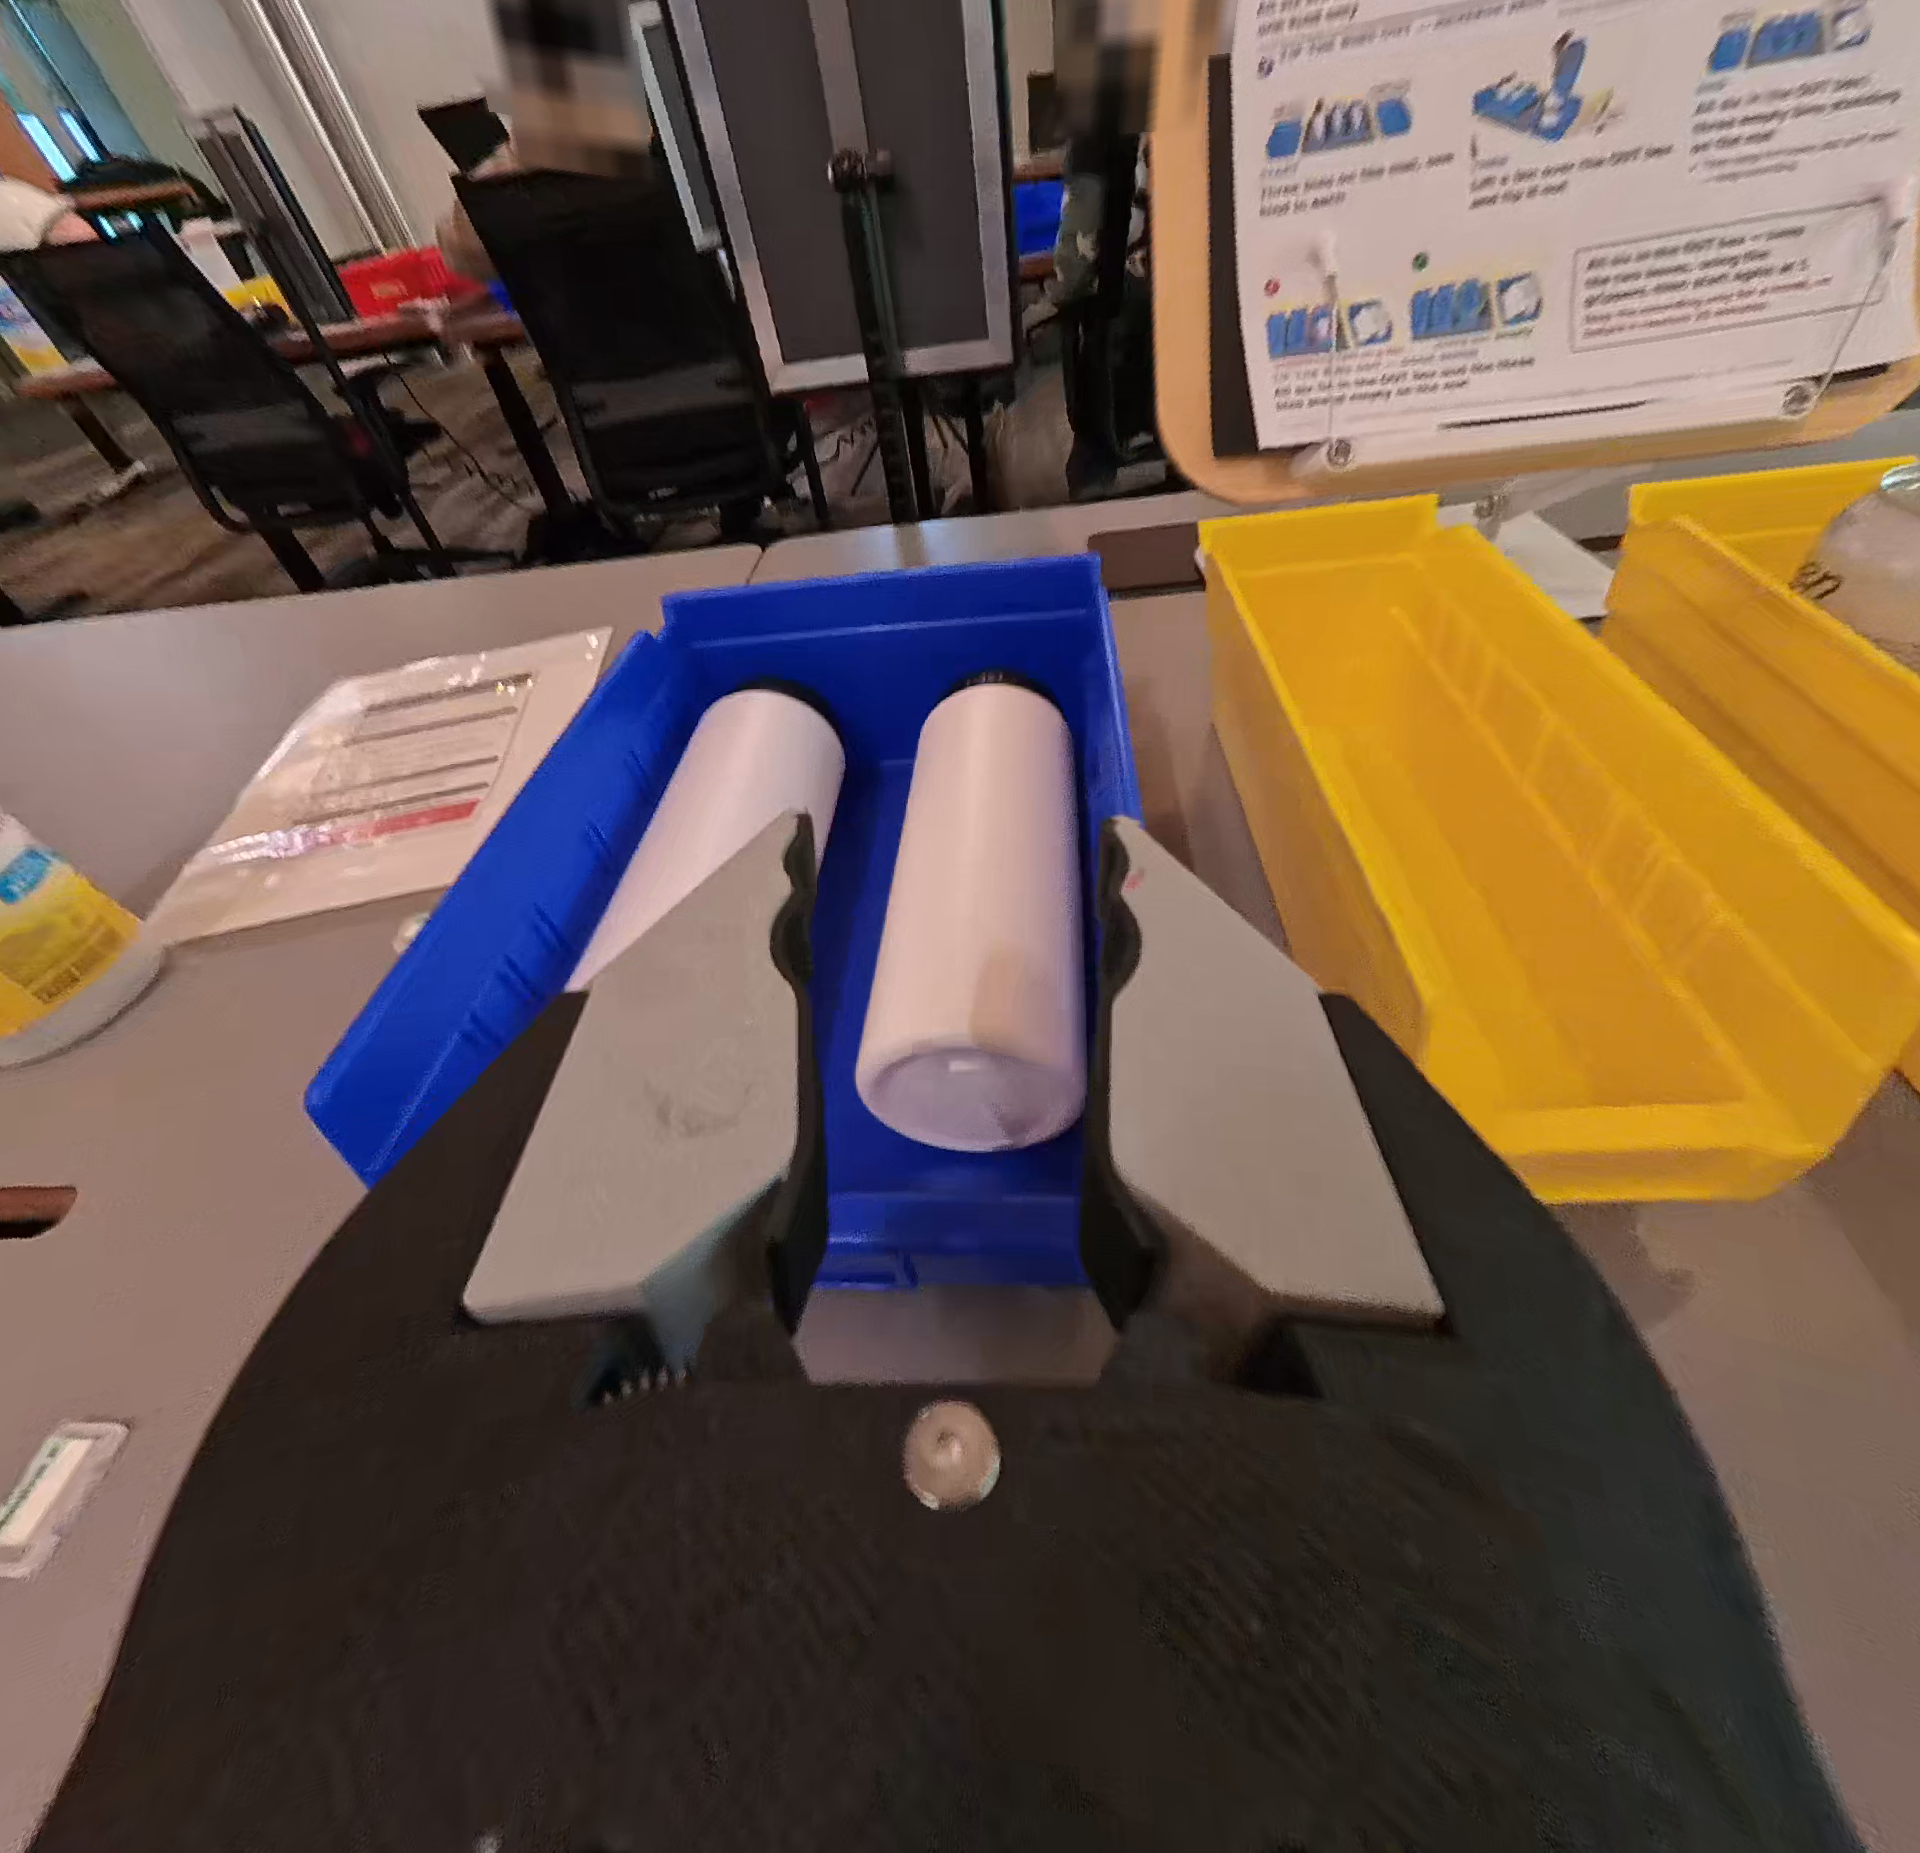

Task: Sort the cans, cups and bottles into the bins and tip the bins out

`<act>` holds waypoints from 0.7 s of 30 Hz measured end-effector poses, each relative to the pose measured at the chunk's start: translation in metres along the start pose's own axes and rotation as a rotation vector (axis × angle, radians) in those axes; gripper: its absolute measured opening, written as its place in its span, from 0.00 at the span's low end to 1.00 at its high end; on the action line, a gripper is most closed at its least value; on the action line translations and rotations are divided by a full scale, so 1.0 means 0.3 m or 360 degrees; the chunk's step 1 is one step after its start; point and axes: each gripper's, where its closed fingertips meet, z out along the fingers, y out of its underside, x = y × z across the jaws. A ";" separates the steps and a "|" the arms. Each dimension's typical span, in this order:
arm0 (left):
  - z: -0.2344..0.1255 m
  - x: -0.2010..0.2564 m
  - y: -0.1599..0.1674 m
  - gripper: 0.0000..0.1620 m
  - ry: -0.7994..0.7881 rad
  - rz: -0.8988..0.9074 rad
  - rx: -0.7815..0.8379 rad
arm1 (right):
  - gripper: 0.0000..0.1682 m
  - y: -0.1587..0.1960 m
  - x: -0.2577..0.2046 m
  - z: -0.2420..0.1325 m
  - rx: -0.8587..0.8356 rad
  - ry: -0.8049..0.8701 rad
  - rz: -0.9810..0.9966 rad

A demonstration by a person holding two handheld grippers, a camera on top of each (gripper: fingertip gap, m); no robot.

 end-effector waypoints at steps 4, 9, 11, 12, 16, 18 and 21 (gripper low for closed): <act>0.076 -0.009 0.100 0.31 0.0044 -0.0037 -0.0149 | 0.51 -0.101 0.025 -0.051 0.0285 0.0092 -0.0025; 0.168 -0.013 0.190 0.34 0.0035 0.0011 -0.0384 | 0.47 -0.209 0.047 -0.142 0.0642 0.0204 -0.0046; 0.191 -0.009 0.174 0.32 0.0083 0.0012 -0.0407 | 0.46 -0.226 0.063 -0.171 0.0720 0.0236 -0.0034; 0.207 -0.006 0.158 0.28 0.0123 0.0002 -0.0408 | 0.46 -0.227 0.072 -0.180 0.0734 0.0245 -0.0015; 0.293 -0.009 0.177 0.33 0.0285 0.0032 -0.0708 | 0.48 -0.231 0.072 -0.190 0.0764 0.0181 0.0069; 0.339 -0.022 0.208 0.34 0.0312 0.0041 -0.0875 | 0.48 -0.232 0.068 -0.188 0.0764 0.0186 0.0060; 0.384 0.022 0.259 0.36 0.0444 0.0010 -0.1073 | 0.47 -0.229 0.070 -0.182 0.0740 0.0241 0.0016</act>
